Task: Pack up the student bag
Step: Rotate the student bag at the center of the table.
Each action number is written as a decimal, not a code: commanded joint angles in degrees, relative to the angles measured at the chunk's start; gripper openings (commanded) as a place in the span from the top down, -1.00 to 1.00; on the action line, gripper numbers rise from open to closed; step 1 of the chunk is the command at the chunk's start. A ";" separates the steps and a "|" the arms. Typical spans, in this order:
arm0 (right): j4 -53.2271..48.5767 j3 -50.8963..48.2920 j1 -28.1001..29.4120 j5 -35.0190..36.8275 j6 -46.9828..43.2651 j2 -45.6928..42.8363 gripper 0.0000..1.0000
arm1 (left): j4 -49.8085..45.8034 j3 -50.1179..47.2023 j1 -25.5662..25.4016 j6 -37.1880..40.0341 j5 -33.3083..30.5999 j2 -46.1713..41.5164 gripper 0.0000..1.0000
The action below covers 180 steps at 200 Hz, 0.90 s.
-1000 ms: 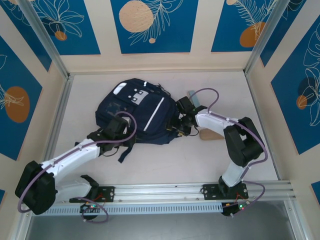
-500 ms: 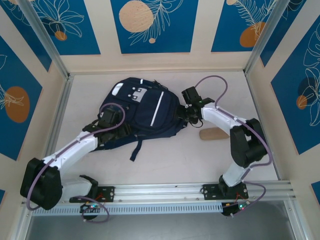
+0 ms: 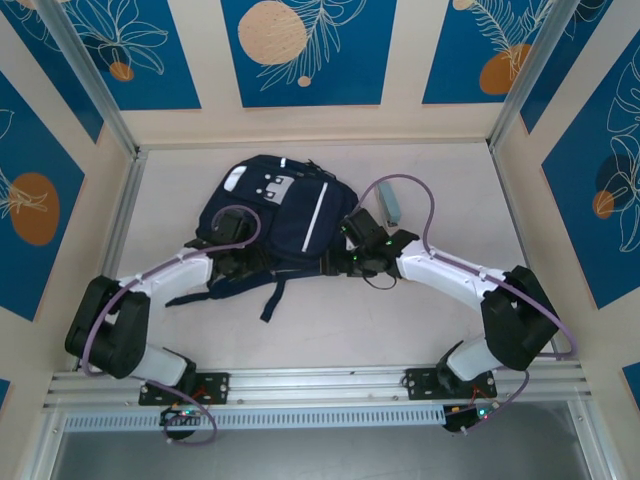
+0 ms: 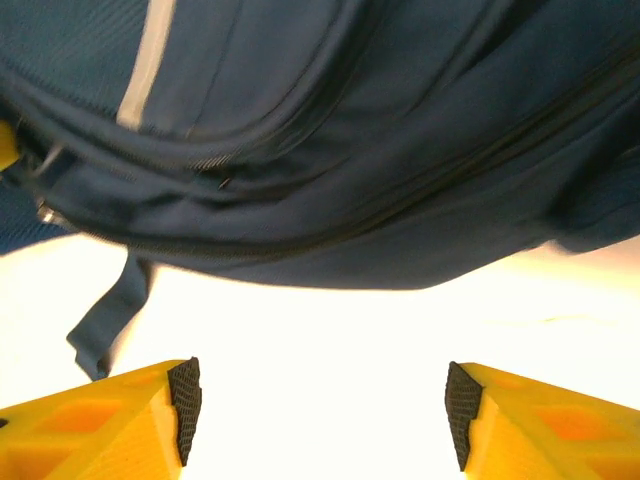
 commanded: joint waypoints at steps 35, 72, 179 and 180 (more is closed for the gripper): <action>6.32 -2.44 8.07 2.97 1.16 0.57 -0.25 | 5.05 5.79 -4.98 2.62 10.84 7.08 0.20; 10.10 -1.65 9.82 4.35 -0.95 4.89 -0.13 | 4.02 9.16 -6.97 2.26 10.08 8.68 0.21; 22.90 3.50 8.94 11.81 -7.06 18.80 0.25 | -1.97 12.37 -6.93 2.49 5.64 7.24 0.24; 22.88 3.53 8.95 11.95 -7.02 18.80 0.26 | -1.97 12.43 -6.94 2.51 5.66 7.20 0.23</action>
